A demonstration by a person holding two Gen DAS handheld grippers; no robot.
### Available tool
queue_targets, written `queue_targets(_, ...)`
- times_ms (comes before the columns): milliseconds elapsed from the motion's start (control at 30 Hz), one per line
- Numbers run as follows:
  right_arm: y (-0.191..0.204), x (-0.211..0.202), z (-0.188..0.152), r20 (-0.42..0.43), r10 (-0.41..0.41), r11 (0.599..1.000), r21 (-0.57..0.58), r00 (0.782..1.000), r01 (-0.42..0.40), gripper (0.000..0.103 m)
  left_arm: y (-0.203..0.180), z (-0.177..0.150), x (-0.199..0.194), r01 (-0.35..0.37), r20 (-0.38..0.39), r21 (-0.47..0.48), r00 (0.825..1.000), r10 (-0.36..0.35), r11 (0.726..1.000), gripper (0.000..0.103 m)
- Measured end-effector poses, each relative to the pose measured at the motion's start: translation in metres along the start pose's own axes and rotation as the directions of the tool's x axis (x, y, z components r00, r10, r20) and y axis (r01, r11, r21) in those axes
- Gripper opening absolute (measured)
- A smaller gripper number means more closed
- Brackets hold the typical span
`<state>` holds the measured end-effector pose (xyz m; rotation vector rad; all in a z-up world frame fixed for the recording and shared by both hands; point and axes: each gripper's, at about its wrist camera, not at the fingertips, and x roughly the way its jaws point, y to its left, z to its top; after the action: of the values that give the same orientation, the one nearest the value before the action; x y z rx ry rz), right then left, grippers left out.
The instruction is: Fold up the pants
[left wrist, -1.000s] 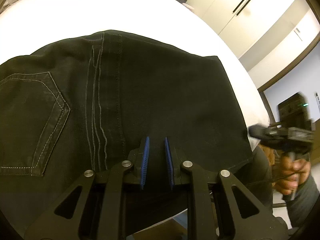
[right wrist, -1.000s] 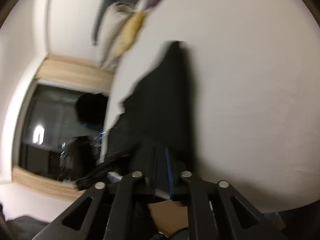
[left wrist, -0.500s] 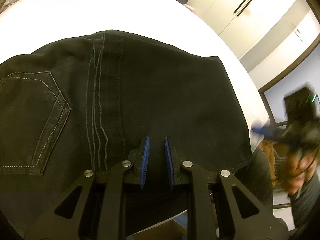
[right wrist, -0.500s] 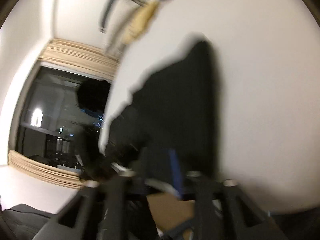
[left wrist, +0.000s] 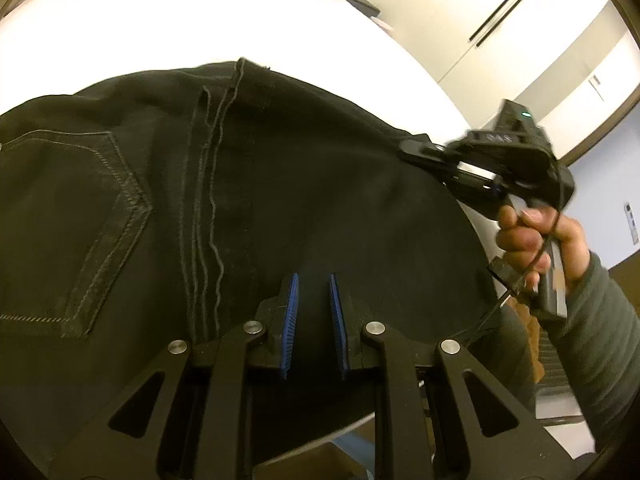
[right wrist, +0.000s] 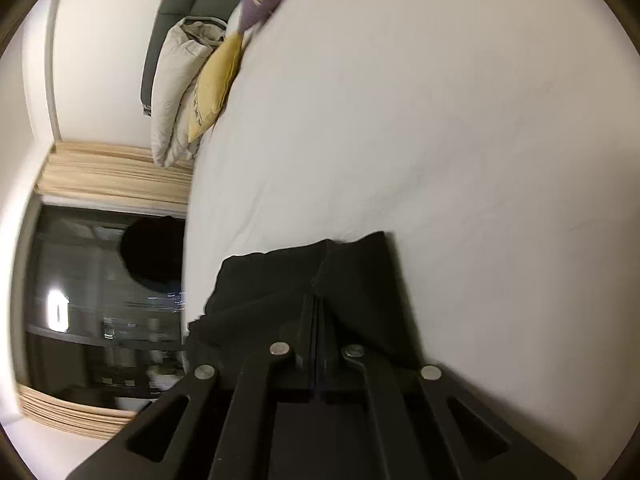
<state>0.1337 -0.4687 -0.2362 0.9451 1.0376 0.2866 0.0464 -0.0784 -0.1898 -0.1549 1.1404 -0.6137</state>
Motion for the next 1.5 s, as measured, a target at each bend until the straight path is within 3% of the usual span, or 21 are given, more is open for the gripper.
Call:
queue_targets(33, 0.009, -0.010, -0.007, 0.020, -0.007, 0.999, -0.032, 1.000, 0.007, 0.025, 0.000, -0.001, -0.006, -0.006, 0.012, -0.006, 1.000, 0.006, 1.000, 0.016)
queue_targets(100, 0.028, -0.027, -0.018, 0.054, 0.040, 0.998, -0.057, 0.998, -0.037, 0.049, 0.009, -0.005, -0.029, -0.003, 0.062, -0.034, 0.998, 0.005, 0.999, 0.016)
queue_targets(133, 0.034, -0.035, -0.024, 0.067, 0.073, 0.995, -0.069, 0.995, -0.068, 0.052, 0.024, -0.012, -0.051, 0.011, 0.111, -0.083, 0.994, -0.001, 0.996, 0.016)
queue_targets(200, 0.045, -0.039, -0.041, 0.059, 0.136, 0.987, -0.099, 0.989, -0.130, 0.052, 0.053, -0.025, -0.082, 0.029, 0.178, -0.180, 0.984, 0.003, 0.983, 0.016)
queue_targets(300, 0.053, -0.038, -0.056, 0.035, 0.176, 0.979, -0.113, 0.984, -0.171, 0.052, 0.126, -0.058, -0.139, 0.052, 0.292, -0.399, 0.954, 0.073, 0.915, 0.016)
queue_targets(367, 0.060, -0.026, -0.066, 0.024, 0.186, 0.977, -0.109, 0.982, -0.182, 0.052, 0.159, -0.076, -0.168, 0.057, 0.348, -0.485, 0.928, 0.133, 0.873, 0.017)
queue_targets(400, 0.062, -0.019, -0.065, 0.020, 0.185, 0.977, -0.109, 0.983, -0.181, 0.052, 0.181, -0.088, -0.187, 0.071, 0.385, -0.531, 0.908, 0.166, 0.844, 0.022)
queue_targets(433, 0.066, -0.014, -0.065, 0.013, 0.182, 0.978, -0.110, 0.983, -0.180, 0.052, 0.194, -0.092, -0.194, 0.072, 0.395, -0.556, 0.899, 0.188, 0.828, 0.027)
queue_targets(500, 0.075, -0.005, -0.067, -0.001, 0.180, 0.977, -0.114, 0.984, -0.179, 0.052, 0.216, -0.103, -0.206, 0.080, 0.412, -0.612, 0.882, 0.230, 0.787, 0.062)
queue_targets(567, 0.091, 0.013, -0.063, -0.016, 0.176, 0.976, -0.123, 0.984, -0.177, 0.052, 0.232, -0.112, -0.213, 0.134, 0.466, -0.642, 0.850, 0.246, 0.755, 0.074)
queue_targets(600, 0.100, 0.022, -0.061, -0.020, 0.175, 0.976, -0.127, 0.984, -0.176, 0.052, 0.236, -0.112, -0.212, 0.144, 0.474, -0.643, 0.846, 0.243, 0.752, 0.074)
queue_targets(700, 0.107, 0.024, -0.065, -0.028, 0.167, 0.976, -0.135, 0.986, -0.169, 0.052, 0.247, -0.105, -0.198, 0.176, 0.469, -0.635, 0.862, 0.194, 0.752, 0.074)
queue_targets(767, 0.114, 0.027, -0.067, -0.029, 0.162, 0.977, -0.137, 0.986, -0.164, 0.052, 0.256, -0.100, -0.190, 0.192, 0.463, -0.648, 0.867, 0.182, 0.737, 0.074)
queue_targets(900, 0.122, 0.028, -0.066, -0.020, 0.162, 0.976, -0.148, 0.987, -0.163, 0.052, 0.272, -0.098, -0.180, 0.260, 0.495, -0.650, 0.858, 0.139, 0.714, 0.074)
queue_targets(967, 0.125, 0.031, -0.066, -0.017, 0.159, 0.977, -0.144, 0.987, -0.160, 0.052, 0.283, -0.098, -0.175, 0.315, 0.526, -0.645, 0.844, 0.106, 0.696, 0.074)
queue_targets(1067, 0.127, 0.037, -0.065, -0.022, 0.152, 0.977, -0.145, 0.988, -0.153, 0.052, 0.299, -0.102, -0.160, 0.351, 0.534, -0.653, 0.841, 0.080, 0.672, 0.072)
queue_targets(1133, 0.132, 0.040, -0.068, -0.026, 0.143, 0.978, -0.149, 0.989, -0.145, 0.052, 0.304, -0.102, -0.149, 0.388, 0.550, -0.656, 0.833, 0.058, 0.648, 0.065)
queue_targets(1267, 0.135, 0.047, -0.070, -0.034, 0.132, 0.979, -0.154, 0.991, -0.136, 0.052, 0.307, -0.094, -0.138, 0.400, 0.546, -0.667, 0.836, 0.047, 0.629, 0.036)
queue_targets(1367, 0.138, 0.052, -0.071, -0.041, 0.128, 0.978, -0.161, 0.991, -0.133, 0.052, 0.315, -0.093, -0.128, 0.423, 0.551, -0.682, 0.834, 0.039, 0.596, 0.023)
queue_targets(1400, 0.140, 0.054, -0.071, -0.043, 0.128, 0.978, -0.163, 0.991, -0.133, 0.051, 0.316, -0.092, -0.125, 0.423, 0.549, -0.684, 0.835, 0.038, 0.594, 0.019)
queue_targets(1500, 0.145, 0.059, -0.071, -0.048, 0.129, 0.975, -0.176, 0.991, -0.135, 0.051, 0.313, -0.087, -0.126, 0.399, 0.540, -0.675, 0.840, 0.048, 0.621, 0.013)
